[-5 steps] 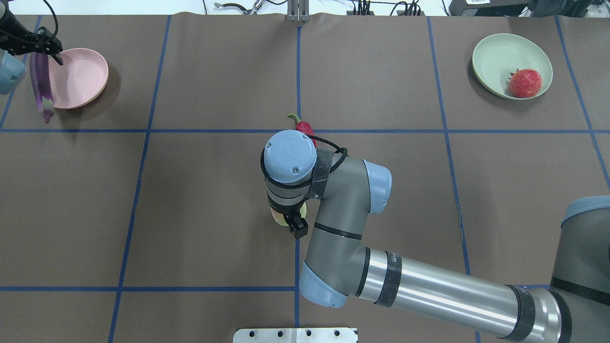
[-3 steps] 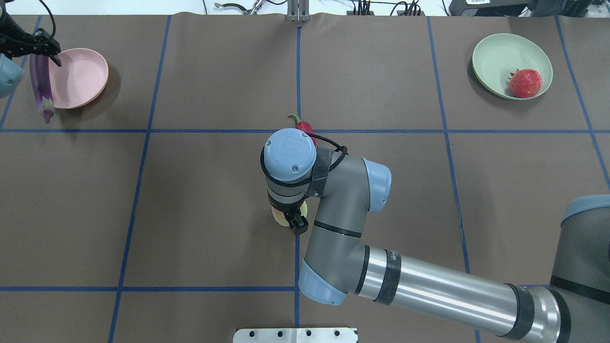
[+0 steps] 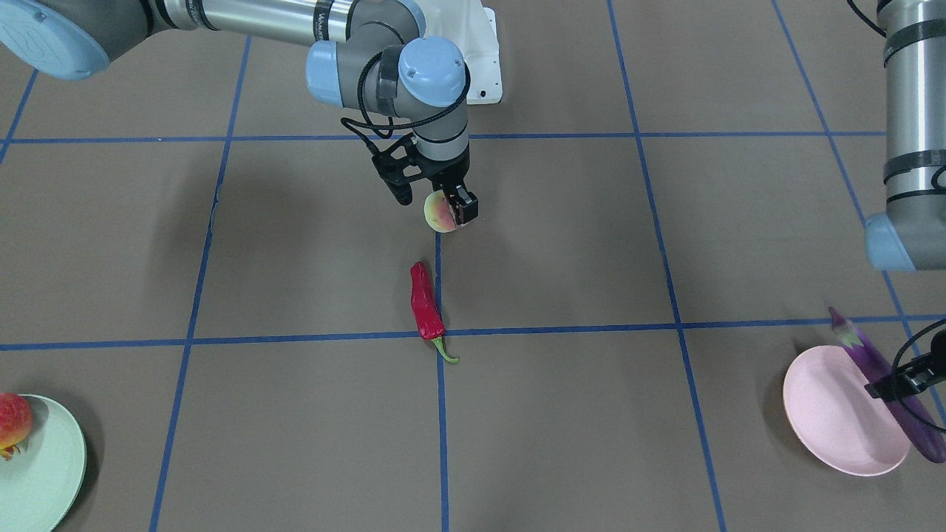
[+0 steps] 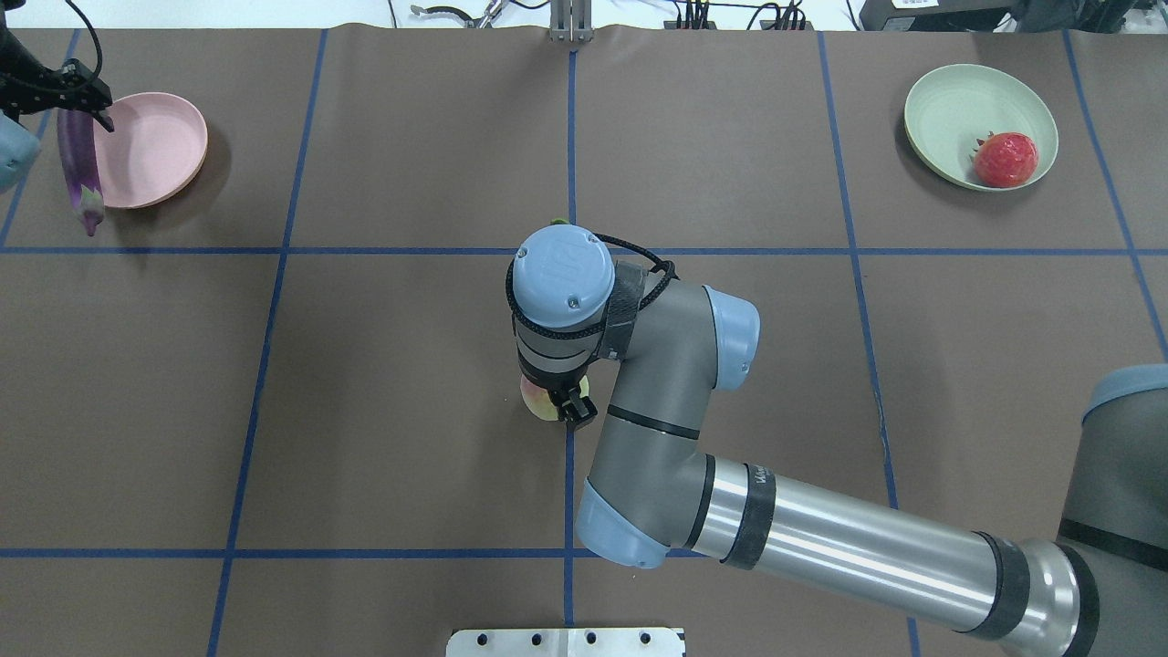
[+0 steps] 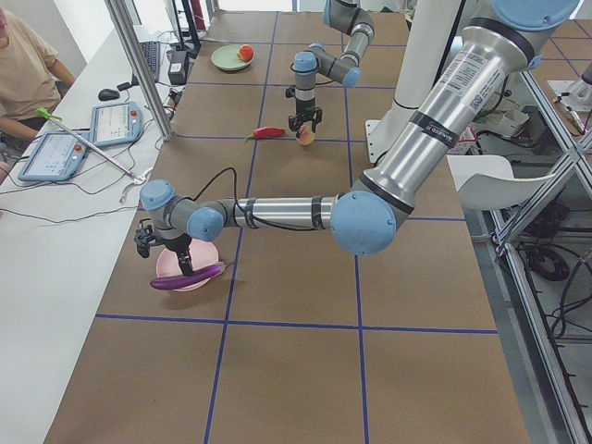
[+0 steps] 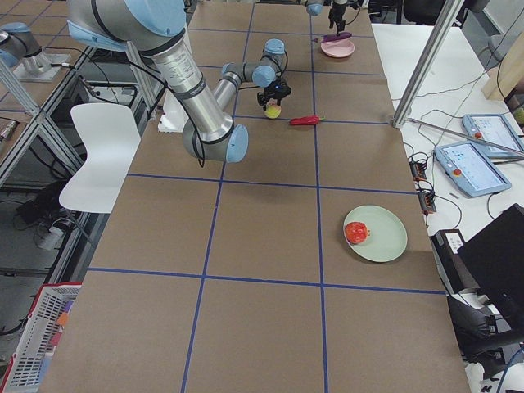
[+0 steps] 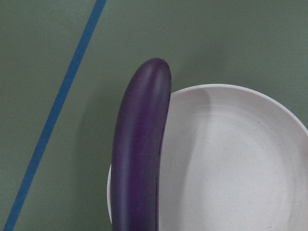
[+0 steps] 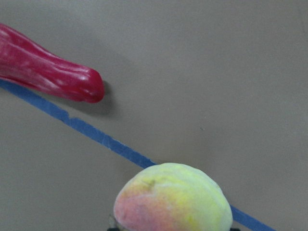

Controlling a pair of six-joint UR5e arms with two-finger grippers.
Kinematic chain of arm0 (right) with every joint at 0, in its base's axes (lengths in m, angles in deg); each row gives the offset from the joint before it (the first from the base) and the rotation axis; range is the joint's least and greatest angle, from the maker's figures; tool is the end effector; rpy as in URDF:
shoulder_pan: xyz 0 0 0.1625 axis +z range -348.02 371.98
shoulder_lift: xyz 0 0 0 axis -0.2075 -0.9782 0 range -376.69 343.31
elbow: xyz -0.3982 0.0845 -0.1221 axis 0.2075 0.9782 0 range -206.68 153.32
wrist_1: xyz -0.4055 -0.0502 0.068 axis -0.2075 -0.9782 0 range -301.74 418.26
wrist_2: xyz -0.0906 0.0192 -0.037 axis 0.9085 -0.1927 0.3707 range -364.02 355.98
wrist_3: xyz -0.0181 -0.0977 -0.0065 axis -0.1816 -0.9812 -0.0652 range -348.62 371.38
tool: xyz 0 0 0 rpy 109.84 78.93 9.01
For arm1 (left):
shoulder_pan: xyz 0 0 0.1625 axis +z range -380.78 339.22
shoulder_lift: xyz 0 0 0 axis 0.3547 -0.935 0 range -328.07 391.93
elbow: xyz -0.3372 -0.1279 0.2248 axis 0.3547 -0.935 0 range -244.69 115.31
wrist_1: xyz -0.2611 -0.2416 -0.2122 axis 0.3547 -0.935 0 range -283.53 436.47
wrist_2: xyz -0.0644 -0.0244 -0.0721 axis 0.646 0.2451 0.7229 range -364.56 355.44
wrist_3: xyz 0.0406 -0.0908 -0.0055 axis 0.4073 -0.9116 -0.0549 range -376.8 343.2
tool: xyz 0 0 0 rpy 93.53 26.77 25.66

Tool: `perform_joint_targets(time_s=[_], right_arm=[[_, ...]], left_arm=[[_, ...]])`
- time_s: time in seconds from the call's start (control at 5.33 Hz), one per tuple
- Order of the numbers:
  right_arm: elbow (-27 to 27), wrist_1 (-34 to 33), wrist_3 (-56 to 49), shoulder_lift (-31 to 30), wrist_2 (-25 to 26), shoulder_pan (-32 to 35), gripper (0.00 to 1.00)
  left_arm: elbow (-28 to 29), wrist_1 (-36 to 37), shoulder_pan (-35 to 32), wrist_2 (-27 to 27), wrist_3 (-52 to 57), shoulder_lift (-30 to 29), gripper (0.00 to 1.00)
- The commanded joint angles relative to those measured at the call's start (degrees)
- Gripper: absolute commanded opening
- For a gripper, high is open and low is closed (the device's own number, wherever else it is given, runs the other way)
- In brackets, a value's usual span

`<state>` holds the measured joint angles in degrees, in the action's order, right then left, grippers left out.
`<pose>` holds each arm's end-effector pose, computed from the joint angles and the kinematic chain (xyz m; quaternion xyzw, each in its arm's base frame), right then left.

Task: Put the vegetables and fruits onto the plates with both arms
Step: 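Lower the right gripper onto the yellow-pink peach and grasp it, then carry peach to green plate with right gripper while left gripper reaches pepper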

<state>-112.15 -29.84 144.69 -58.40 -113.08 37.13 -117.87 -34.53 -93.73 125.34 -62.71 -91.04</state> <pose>-0.6248 -0.4047 0.1683 -0.2110 -0.3539 0.4582 0.7876 0.1508 -0.7282 0.5889 -0.0566 0.3609 -0.1824 0.9128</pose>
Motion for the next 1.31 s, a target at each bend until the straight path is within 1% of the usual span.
perform_joint_targets(time_s=[0.0,0.19,0.38,0.56,0.75,0.94,1.12], right_arm=[[-4.0,-4.7,-3.4,-0.6,-2.9,4.5,0.00],[-4.9,-6.7,-12.4,-2.1,-2.8,8.9,0.00],[-4.7,-6.6,-24.6,-5.2,-4.7,15.5,0.00],[-2.8,-6.3,-36.2,-6.4,-5.5,21.0,0.00],[2.4,-6.1,-51.5,-6.5,-8.2,28.0,0.00],[9.2,-2.0,-61.9,-6.5,-12.0,33.5,0.00],[16.0,3.1,-69.6,-7.2,-12.1,37.0,0.00]], left_arm=[[-0.6,0.0,0.1,0.0,-0.6,-0.6,1.00],[-5.6,0.2,0.3,0.1,-3.3,-0.6,1.00],[-10.1,0.5,3.8,0.2,-11.6,-1.2,1.00],[-14.0,0.6,7.6,0.1,-18.5,-1.3,1.00],[-17.6,0.6,10.9,0.0,-25.3,-2.1,1.00],[-19.0,0.5,13.2,-0.1,-28.6,-3.0,1.00],[-20.1,0.7,15.8,-0.3,-33.9,-5.6,1.00]])
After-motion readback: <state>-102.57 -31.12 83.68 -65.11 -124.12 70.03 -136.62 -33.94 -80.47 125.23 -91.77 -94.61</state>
